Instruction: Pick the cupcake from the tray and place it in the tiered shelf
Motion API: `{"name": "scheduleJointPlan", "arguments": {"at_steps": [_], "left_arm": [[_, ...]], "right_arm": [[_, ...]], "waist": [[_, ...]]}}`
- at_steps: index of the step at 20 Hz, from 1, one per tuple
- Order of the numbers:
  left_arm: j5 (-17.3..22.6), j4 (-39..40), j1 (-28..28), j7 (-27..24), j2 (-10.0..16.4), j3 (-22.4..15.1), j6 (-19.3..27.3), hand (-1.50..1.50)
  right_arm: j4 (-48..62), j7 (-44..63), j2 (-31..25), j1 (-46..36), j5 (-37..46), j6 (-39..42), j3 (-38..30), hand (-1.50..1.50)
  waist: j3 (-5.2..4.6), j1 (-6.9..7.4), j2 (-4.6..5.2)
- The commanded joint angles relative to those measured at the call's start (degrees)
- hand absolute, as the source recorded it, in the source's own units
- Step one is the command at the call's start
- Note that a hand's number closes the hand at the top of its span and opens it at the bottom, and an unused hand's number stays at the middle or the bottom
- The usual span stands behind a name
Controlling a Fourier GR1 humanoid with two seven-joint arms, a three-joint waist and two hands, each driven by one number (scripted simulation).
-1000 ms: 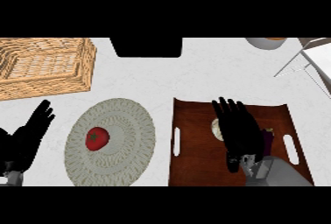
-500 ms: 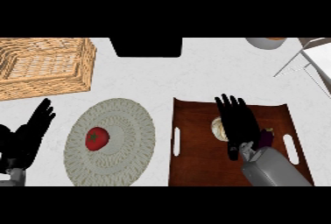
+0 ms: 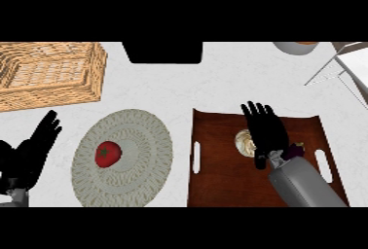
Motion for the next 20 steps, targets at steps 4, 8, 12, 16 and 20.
{"name": "scheduleJointPlan", "arguments": {"at_steps": [4,8,12,16,20], "left_arm": [[-1.04,-5.28,1.82,4.51,0.77,3.24,-2.60,0.00],[-0.36,-3.19,0.59,4.43,-0.43,4.33,-4.37,0.00],[-1.99,2.29,-2.72,1.58,-1.18,5.65,-4.43,0.00],[-3.58,-1.75,-0.19,1.77,-2.98,4.80,-4.44,0.00],[-4.25,-0.45,2.47,-1.59,-3.44,6.06,-5.68,0.00]], "right_arm": [[2.66,-0.35,4.48,1.90,4.22,0.14,-1.48,-1.50],[10.25,-8.49,3.28,-0.30,2.78,-3.57,-5.72,1.50],[7.63,-8.33,3.23,2.65,7.72,-5.10,-1.89,1.50],[8.56,-8.40,4.96,-0.05,9.69,-6.13,-3.94,1.50],[3.89,-8.34,5.02,2.20,11.96,-7.87,-3.51,1.50]], "waist": [[0.00,0.00,-0.05],[0.01,0.10,0.01],[-0.01,-0.28,0.02],[0.00,0.03,-0.02],[-0.01,-0.05,-0.03]]}}
